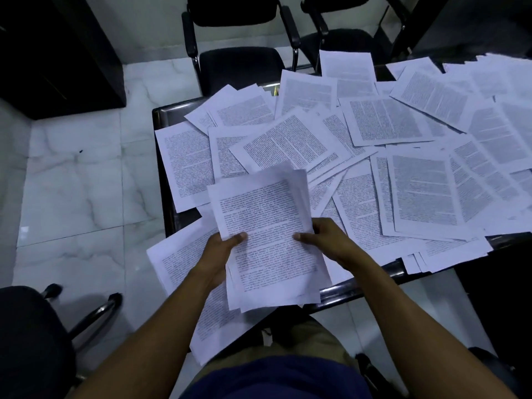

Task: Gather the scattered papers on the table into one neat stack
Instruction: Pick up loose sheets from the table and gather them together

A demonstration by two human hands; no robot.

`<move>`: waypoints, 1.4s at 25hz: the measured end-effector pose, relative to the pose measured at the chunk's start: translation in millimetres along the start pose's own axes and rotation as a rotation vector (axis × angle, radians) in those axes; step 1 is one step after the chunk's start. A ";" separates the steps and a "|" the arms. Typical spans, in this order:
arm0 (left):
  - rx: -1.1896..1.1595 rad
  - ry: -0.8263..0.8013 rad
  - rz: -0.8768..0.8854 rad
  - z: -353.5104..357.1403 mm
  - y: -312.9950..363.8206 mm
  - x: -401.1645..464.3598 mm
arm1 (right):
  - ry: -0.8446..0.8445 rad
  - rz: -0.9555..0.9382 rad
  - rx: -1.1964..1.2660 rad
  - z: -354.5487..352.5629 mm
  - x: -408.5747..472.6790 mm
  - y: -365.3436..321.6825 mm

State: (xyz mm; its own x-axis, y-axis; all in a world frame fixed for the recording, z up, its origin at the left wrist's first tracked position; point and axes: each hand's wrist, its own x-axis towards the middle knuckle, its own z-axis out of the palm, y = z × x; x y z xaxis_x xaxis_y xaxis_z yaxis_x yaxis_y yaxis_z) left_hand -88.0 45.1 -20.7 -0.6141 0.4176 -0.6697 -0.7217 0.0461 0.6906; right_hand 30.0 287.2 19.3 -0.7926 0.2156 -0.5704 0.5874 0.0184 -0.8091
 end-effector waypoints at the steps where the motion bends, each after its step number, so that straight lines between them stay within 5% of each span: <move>1: -0.030 0.052 -0.002 1.8 1.4 2.1 | 0.017 -0.010 -0.001 -0.9 7.1 -3.6; 10: -0.294 0.208 0.066 72.1 55.1 82.2 | 0.371 -0.100 -0.087 -86.6 108.5 -44.5; 14: -0.562 0.295 0.023 85.9 29.5 101.1 | 0.397 -0.111 -0.435 -148.8 184.1 -66.0; 20: -0.697 0.482 -0.137 143.6 -7.9 114.8 | 0.294 -0.124 -0.767 -199.7 284.6 -84.2; 30: -0.845 0.383 -0.356 244.0 -13.8 127.8 | -0.241 -0.486 -1.410 -148.3 354.2 -145.7; 35: -0.683 0.399 -0.442 243.1 -15.9 134.4 | -0.175 -0.498 -1.579 -144.4 348.0 -138.5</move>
State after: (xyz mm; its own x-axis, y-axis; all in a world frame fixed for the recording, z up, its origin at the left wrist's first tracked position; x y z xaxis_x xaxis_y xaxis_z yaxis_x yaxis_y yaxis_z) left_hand -81.4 321.1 -55.2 -0.2094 0.1387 -0.9680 -0.8722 -0.4740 0.1207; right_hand -303.5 500.8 -46.7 -0.8845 -0.2165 -0.4134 -0.2210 0.9745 -0.0374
